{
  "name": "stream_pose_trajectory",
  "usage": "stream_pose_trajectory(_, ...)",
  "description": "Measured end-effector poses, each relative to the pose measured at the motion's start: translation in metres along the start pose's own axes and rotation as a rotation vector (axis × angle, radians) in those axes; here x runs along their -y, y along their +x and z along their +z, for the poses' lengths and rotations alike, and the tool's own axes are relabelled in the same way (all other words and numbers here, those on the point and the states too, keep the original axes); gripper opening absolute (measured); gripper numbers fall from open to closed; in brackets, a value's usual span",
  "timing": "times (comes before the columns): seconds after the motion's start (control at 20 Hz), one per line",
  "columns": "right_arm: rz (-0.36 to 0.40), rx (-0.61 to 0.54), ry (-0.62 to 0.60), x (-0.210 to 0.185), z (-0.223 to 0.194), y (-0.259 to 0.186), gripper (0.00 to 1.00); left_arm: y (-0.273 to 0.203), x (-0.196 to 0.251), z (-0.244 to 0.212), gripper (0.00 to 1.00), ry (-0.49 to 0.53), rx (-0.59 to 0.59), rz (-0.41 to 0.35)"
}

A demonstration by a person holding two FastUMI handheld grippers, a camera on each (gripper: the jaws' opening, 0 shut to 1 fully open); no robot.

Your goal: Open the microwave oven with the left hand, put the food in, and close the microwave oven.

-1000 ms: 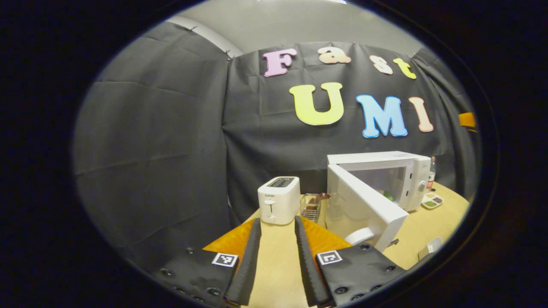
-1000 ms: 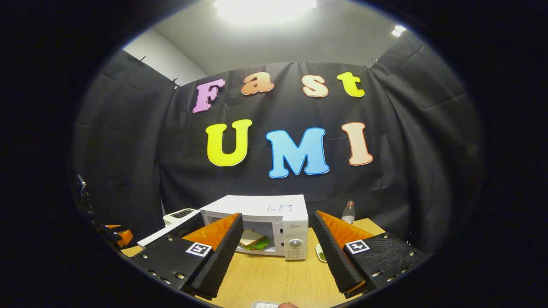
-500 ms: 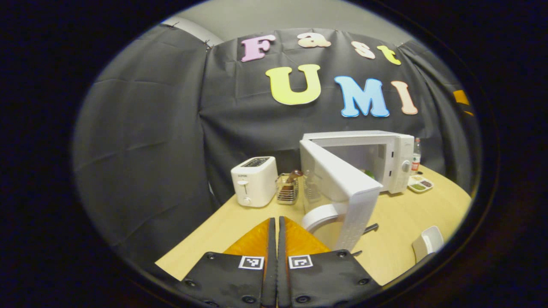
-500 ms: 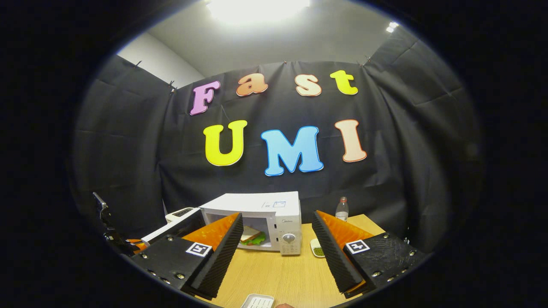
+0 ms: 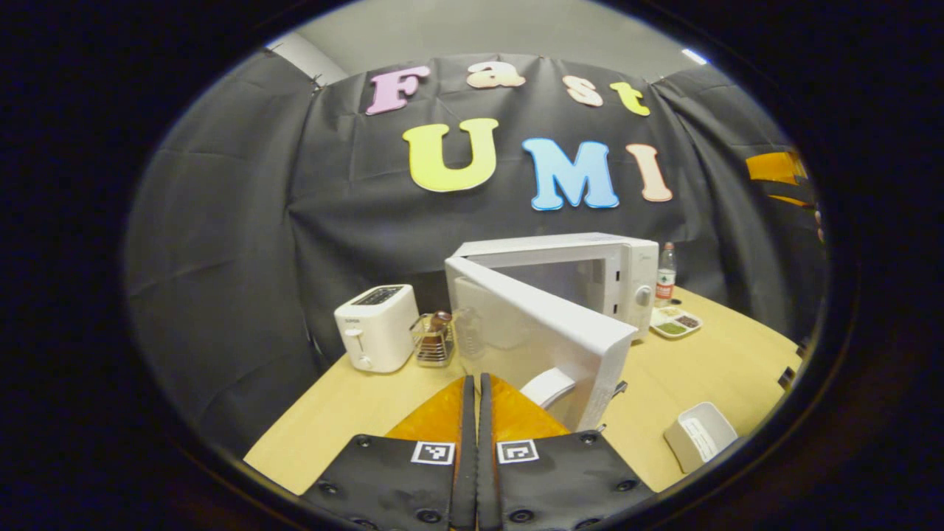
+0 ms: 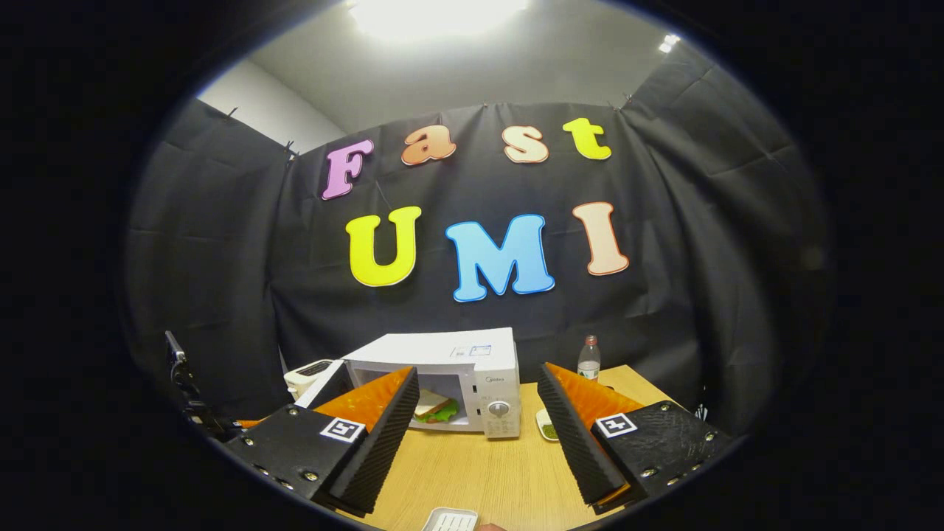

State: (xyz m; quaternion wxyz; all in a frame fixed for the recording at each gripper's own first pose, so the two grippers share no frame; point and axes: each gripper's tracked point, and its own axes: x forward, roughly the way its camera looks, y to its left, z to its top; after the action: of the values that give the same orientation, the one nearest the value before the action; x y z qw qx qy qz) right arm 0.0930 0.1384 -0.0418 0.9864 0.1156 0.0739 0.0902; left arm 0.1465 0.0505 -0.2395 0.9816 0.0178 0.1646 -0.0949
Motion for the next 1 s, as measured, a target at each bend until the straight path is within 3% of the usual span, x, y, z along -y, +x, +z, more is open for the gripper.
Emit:
stream_pose_trajectory(0.3, -0.039, 0.001, -0.010, 0.005, 0.002, 0.000, 0.98, 0.024, 0.042, 0.012, 0.07, 0.028, 0.015, -0.144)
stream_pose_trajectory(0.6, -0.084, -0.002, -0.029, 0.005, 0.000, 0.000, 0.98, 0.057, 0.070, 0.021, 0.10, 0.014, 0.021, -0.261)
stream_pose_trajectory(1.0, -0.176, -0.021, -0.030, 0.023, -0.002, 0.008, 0.98, 0.101, 0.095, 0.031, 0.07, 0.015, 0.025, -0.364)
